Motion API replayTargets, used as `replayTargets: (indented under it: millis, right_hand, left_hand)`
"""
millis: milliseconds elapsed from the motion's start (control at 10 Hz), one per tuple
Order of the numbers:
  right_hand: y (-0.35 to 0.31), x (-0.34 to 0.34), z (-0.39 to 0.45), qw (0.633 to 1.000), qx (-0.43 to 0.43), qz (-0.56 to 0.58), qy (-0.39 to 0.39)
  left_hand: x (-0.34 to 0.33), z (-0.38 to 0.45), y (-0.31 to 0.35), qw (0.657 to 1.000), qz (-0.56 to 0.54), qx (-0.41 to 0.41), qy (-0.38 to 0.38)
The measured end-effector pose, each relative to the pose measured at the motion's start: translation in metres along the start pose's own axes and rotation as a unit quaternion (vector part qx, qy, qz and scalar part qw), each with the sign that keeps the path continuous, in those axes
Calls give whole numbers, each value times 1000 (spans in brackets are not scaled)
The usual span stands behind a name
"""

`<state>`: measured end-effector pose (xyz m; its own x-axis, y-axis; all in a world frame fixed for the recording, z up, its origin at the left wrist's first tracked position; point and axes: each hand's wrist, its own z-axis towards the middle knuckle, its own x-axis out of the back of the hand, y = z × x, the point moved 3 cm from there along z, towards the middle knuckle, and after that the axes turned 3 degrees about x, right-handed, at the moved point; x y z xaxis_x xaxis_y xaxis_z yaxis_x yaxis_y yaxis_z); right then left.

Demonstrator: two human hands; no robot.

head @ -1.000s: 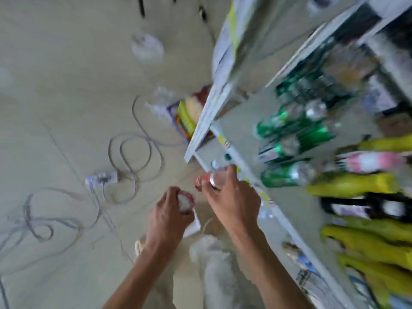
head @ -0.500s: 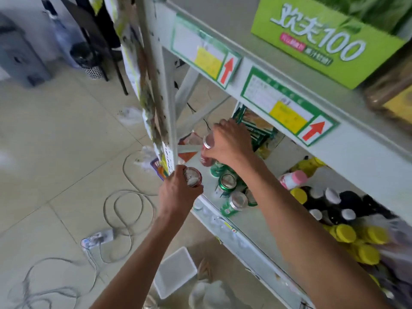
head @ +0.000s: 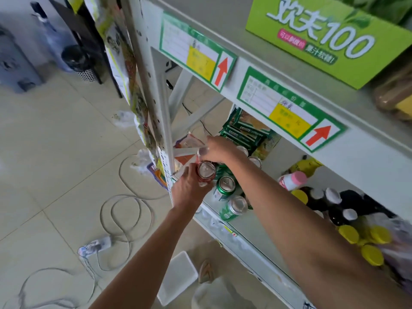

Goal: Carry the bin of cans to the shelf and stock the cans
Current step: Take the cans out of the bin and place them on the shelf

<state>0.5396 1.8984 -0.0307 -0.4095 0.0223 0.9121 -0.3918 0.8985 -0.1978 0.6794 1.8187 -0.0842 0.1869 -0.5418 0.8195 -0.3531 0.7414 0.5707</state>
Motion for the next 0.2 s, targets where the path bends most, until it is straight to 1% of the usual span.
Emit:
replayTargets:
  millis: [100, 200]
  right_hand:
    - [-5, 26, -38, 993, -35, 96, 66]
    - [-7, 31, -102, 969, -83, 146, 181]
  left_hand:
    - [8, 1, -4, 998, -36, -8, -46]
    - [24, -7, -19, 995, -73, -26, -56]
